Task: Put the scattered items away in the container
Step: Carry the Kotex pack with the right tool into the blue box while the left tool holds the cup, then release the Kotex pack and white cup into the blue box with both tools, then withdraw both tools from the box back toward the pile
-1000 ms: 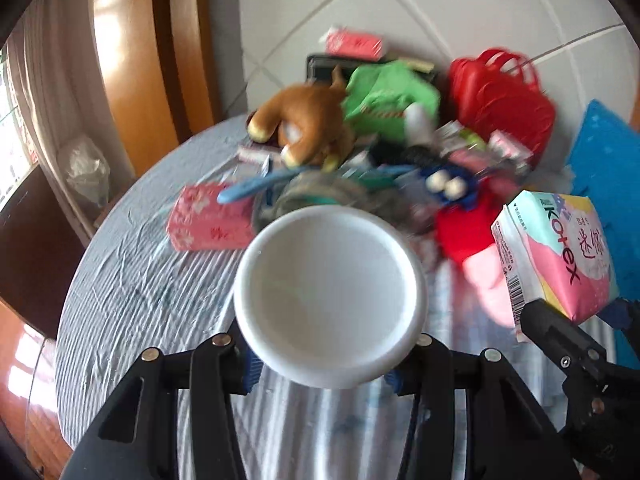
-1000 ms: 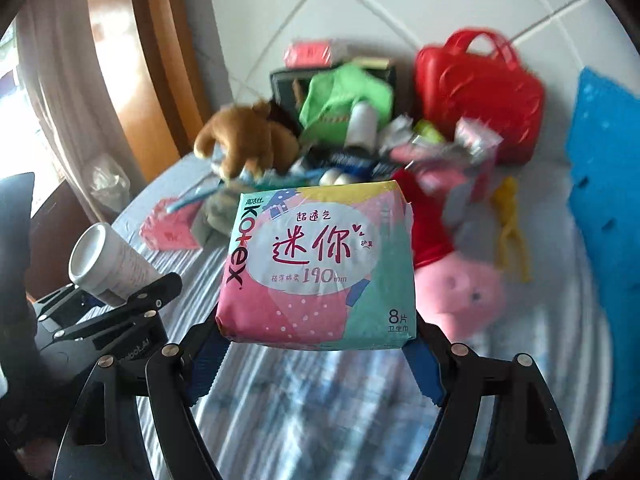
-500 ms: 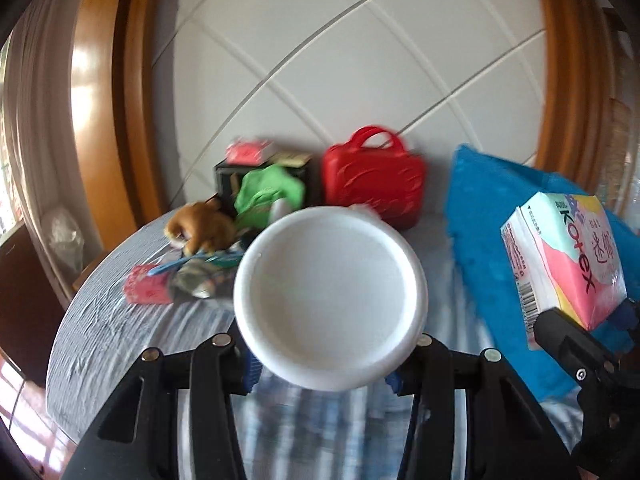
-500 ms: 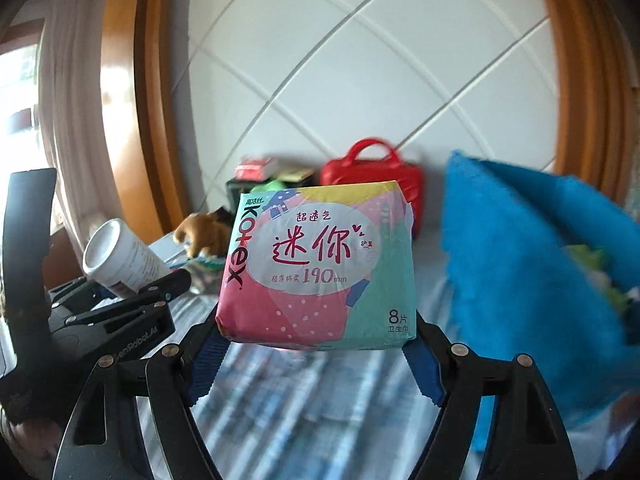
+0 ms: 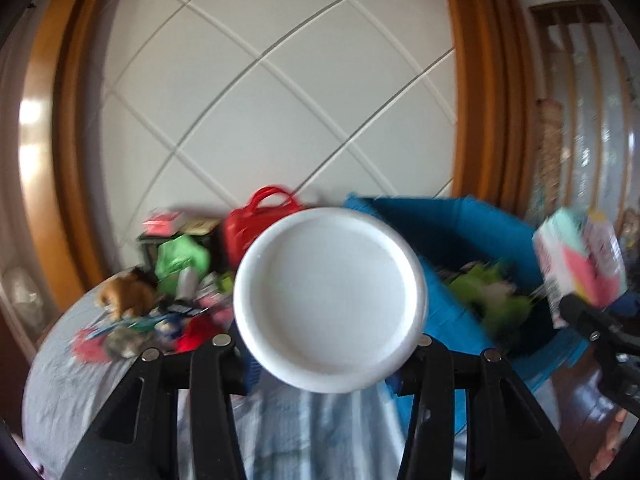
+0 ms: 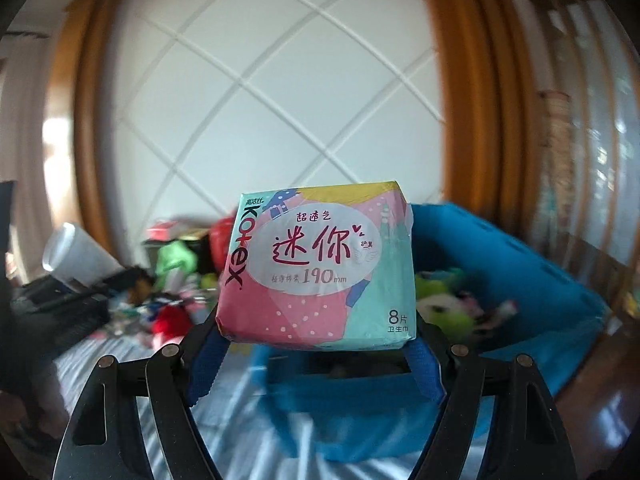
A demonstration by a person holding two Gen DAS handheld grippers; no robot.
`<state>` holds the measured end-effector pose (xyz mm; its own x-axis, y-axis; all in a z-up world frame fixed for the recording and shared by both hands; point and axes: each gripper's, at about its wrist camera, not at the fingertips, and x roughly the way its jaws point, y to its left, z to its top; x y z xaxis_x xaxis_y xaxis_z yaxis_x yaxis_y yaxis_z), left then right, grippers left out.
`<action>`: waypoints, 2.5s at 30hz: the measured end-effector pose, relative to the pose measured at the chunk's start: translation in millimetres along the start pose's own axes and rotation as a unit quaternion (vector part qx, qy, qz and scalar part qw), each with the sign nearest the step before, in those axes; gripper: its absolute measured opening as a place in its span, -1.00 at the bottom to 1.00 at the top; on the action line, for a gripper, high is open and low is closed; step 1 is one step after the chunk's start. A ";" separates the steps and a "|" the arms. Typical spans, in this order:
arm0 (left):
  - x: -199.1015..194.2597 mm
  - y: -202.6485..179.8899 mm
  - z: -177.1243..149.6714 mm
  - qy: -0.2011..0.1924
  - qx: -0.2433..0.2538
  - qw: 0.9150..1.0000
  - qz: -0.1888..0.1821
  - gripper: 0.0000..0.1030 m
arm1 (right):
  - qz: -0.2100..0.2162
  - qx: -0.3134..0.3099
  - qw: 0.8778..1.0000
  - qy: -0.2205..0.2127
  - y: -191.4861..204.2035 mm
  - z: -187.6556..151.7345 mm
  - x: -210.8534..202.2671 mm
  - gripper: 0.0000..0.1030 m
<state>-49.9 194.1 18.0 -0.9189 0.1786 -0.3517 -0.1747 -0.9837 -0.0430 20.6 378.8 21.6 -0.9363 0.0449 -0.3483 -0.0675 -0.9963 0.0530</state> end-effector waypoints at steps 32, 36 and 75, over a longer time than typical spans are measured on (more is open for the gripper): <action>158.9 -225.8 -5.9 0.234 0.040 0.971 0.022 -0.02 | 0.042 -0.006 0.986 0.163 -203.7 -25.7 104.1 0.54; 153.6 -221.4 -4.2 0.216 0.037 0.975 0.038 0.45 | 0.059 -0.007 0.983 0.172 -200.6 -24.0 112.9 0.54; 20.6 -137.0 3.5 0.081 -0.080 0.989 0.092 0.58 | 0.130 -0.033 0.986 0.101 -152.1 2.2 41.4 1.00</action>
<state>-46.1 332.7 20.0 -0.8594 0.0032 -0.5113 0.0603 -0.9924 -0.1076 -8.7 532.4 1.2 -0.8313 -0.2216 -0.5098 0.1944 -0.9751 0.1068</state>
